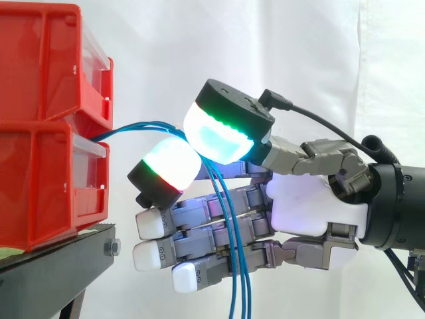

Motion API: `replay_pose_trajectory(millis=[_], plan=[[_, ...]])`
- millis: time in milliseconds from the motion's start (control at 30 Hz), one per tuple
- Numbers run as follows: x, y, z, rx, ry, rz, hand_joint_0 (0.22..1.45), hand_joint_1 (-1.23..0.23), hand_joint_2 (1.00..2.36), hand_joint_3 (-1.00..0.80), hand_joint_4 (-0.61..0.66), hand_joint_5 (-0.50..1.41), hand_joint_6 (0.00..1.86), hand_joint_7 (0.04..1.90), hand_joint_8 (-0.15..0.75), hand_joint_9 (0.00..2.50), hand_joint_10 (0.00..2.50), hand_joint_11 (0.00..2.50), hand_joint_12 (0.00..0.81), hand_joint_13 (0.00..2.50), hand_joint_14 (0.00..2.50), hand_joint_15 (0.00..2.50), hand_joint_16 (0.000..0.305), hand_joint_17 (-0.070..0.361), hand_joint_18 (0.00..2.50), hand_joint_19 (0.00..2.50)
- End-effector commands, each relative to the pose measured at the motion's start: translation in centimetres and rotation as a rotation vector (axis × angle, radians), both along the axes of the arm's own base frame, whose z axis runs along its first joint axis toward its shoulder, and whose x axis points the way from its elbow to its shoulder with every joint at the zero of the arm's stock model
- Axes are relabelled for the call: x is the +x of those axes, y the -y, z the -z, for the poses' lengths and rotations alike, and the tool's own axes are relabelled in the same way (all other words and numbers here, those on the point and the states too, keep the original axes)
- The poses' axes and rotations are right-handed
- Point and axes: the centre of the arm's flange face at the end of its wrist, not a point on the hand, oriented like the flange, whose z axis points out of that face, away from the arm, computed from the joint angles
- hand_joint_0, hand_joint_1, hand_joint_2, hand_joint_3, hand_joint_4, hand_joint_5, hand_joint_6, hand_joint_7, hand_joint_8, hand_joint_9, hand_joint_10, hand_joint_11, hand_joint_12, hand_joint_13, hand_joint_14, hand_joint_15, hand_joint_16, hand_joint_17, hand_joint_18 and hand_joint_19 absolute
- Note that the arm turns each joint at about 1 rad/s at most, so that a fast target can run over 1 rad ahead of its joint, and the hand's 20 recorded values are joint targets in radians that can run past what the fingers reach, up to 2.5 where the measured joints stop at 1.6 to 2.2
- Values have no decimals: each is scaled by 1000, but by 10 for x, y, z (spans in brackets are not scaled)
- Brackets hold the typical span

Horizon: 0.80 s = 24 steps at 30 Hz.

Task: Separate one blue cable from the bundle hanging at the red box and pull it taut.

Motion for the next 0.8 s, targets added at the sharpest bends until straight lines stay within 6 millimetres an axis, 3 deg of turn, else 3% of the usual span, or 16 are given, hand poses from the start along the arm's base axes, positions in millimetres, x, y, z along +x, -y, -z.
replay_pose_trajectory(millis=[0,233,367,567,767], plan=[[0,0,-1,0,1,-1,563,-771,1000,-500,160,-195,921,893,300,872,20,706,332,716,16,369,44,99,670,504],[0,-1,-1,-2,1,-7,507,-555,1000,-500,172,-187,896,888,321,900,19,685,352,738,14,378,48,107,695,516],[0,-1,-1,-2,1,-7,597,-468,1000,-500,145,-185,883,926,307,901,19,684,336,730,15,383,44,99,673,536],[0,-1,-1,-4,1,-7,628,-673,1017,-290,133,-194,904,973,310,861,22,697,341,724,16,390,45,101,678,538],[0,-1,-1,-4,1,-7,674,-768,1016,-321,85,-208,920,954,297,835,21,705,338,716,15,387,45,101,681,526]])
